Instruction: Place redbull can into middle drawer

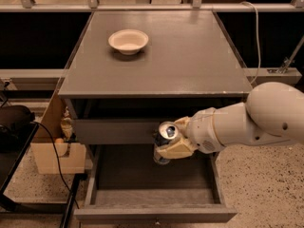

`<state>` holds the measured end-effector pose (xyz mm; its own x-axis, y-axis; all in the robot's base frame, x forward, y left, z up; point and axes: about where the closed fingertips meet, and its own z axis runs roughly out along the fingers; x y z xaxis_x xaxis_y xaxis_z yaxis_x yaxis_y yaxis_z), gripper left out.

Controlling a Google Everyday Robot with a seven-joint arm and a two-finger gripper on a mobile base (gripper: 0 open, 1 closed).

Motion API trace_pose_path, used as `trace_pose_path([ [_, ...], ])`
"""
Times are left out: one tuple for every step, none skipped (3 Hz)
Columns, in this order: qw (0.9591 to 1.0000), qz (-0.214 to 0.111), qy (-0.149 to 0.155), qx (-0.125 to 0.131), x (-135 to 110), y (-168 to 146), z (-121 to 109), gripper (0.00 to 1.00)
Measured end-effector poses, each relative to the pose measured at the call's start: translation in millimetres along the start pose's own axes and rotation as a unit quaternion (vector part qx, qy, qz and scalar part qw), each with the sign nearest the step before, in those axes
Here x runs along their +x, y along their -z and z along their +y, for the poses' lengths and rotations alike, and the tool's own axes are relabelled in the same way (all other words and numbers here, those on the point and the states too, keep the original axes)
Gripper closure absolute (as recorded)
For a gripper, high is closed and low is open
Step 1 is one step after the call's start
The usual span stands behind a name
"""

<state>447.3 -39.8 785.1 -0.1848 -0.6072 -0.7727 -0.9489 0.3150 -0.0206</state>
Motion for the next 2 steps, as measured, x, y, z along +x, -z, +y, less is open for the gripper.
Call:
trace_pose_path([
  [1.0000, 0.000, 0.000, 0.000, 0.3, -0.3, 0.0, 1.00],
  [0.9998, -0.004, 0.016, 0.006, 7.9, -3.3, -3.4, 1.00],
])
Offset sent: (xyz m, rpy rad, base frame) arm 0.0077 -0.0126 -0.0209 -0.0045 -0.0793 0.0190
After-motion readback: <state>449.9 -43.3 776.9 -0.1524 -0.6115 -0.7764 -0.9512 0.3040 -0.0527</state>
